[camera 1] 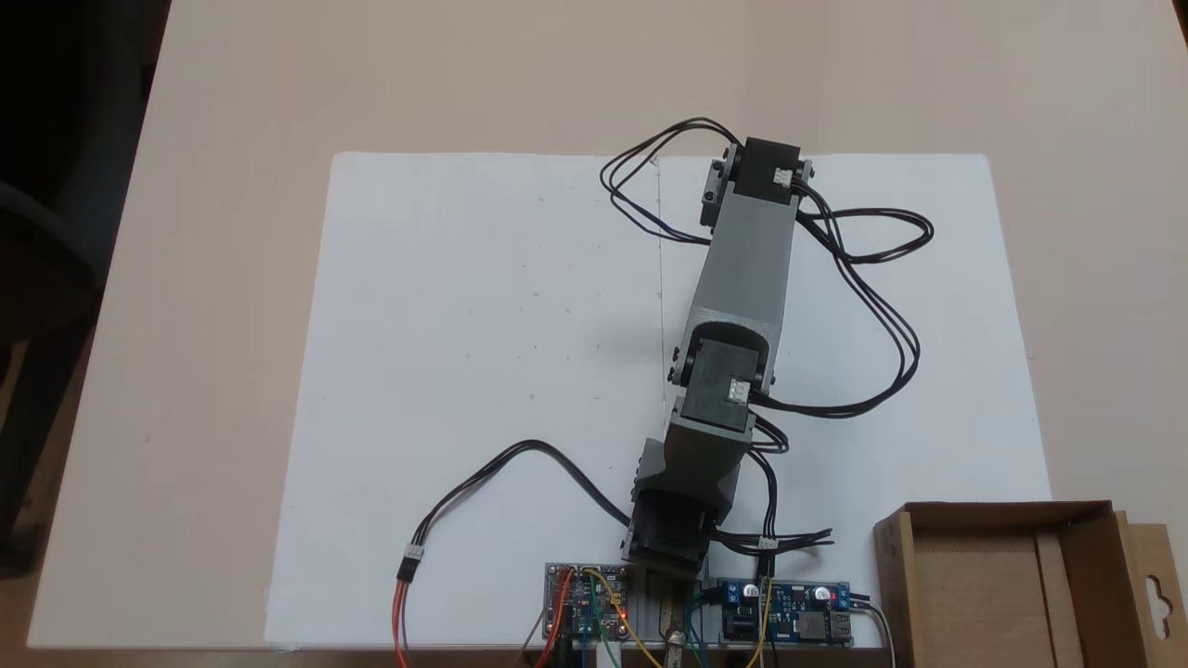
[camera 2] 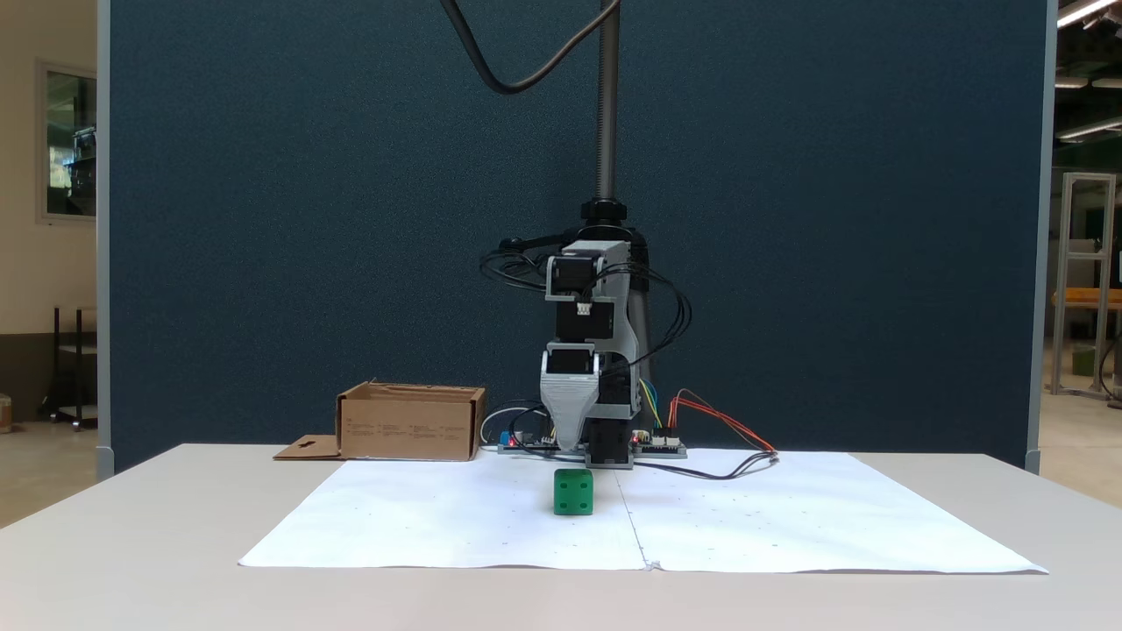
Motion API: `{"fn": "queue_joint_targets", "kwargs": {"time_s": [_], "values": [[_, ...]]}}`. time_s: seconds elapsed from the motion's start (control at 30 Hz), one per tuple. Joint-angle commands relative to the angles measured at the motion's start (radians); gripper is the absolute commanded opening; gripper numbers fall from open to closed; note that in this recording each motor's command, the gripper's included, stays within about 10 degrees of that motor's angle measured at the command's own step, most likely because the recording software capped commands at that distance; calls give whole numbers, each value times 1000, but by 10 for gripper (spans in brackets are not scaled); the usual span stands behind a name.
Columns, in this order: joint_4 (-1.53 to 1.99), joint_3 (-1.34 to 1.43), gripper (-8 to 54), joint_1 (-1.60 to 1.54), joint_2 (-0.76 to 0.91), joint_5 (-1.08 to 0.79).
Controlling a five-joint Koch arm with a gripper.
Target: Grasp a green dice and put it in the bin.
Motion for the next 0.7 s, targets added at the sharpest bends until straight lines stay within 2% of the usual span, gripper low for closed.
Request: {"fn": "queue_joint_targets", "kwargs": {"time_s": [0.0, 0.67], "values": [[-29, 8, 423, 6, 25, -37], [-195, 178, 422, 6, 11, -37]]}}
